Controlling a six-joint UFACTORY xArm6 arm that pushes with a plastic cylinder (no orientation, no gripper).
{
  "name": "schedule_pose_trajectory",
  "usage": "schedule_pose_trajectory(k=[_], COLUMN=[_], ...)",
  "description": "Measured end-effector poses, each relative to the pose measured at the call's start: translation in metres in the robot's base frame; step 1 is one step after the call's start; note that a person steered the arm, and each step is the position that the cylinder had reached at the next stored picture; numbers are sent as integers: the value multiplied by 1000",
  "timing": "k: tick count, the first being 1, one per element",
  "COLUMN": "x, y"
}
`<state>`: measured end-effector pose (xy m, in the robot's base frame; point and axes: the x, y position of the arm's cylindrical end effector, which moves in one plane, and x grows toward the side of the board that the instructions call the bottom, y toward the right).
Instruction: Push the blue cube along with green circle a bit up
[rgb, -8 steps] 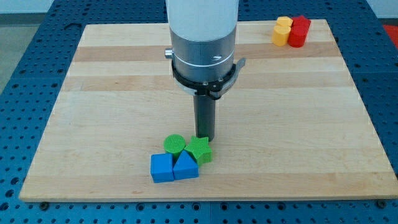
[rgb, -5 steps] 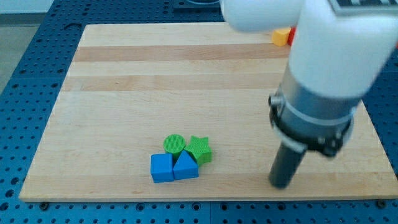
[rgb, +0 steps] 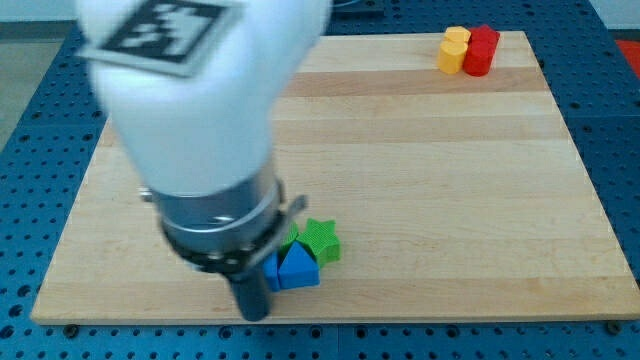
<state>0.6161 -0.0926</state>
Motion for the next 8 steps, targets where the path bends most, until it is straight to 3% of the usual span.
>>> schedule_pose_trajectory(k=[2, 4, 5, 6, 8], x=[-52, -59, -107, -119, -81], y=[17, 12, 14, 13, 15])
